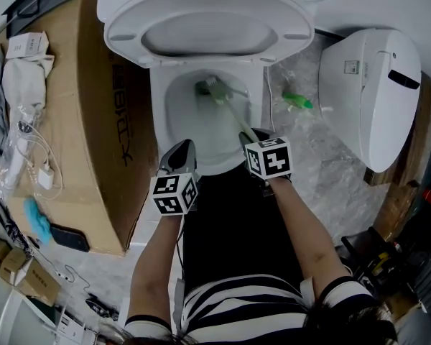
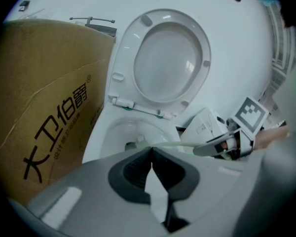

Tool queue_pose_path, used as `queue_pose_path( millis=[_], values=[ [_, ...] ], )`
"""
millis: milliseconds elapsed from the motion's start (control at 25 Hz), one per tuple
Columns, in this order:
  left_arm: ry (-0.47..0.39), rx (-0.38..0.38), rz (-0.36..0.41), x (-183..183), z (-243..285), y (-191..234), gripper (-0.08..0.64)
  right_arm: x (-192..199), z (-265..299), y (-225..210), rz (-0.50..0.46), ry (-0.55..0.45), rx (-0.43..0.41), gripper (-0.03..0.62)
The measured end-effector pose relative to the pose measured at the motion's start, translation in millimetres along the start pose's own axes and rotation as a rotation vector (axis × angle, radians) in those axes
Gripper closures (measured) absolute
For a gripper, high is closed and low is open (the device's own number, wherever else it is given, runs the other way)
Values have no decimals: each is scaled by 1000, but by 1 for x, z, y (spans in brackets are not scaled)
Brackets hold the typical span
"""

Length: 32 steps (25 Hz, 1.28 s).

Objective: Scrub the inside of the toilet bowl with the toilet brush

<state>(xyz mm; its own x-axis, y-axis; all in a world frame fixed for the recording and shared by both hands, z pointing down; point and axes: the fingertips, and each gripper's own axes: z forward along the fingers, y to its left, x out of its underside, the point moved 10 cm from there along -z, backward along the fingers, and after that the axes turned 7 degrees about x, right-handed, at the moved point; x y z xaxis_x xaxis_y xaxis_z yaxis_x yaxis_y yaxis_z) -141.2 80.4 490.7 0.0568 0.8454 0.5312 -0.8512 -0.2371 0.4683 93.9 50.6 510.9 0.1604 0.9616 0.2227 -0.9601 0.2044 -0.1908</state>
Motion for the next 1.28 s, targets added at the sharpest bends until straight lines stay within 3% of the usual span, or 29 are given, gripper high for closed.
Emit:
queue_pose_path(
  millis=[680, 1280],
  values=[
    [17, 7, 8, 12, -8, -5, 560, 34, -25, 10, -150, 63, 106, 494],
    [10, -26, -30, 32, -19, 0, 560, 75, -24, 23, -129, 192, -31, 494]
  ],
)
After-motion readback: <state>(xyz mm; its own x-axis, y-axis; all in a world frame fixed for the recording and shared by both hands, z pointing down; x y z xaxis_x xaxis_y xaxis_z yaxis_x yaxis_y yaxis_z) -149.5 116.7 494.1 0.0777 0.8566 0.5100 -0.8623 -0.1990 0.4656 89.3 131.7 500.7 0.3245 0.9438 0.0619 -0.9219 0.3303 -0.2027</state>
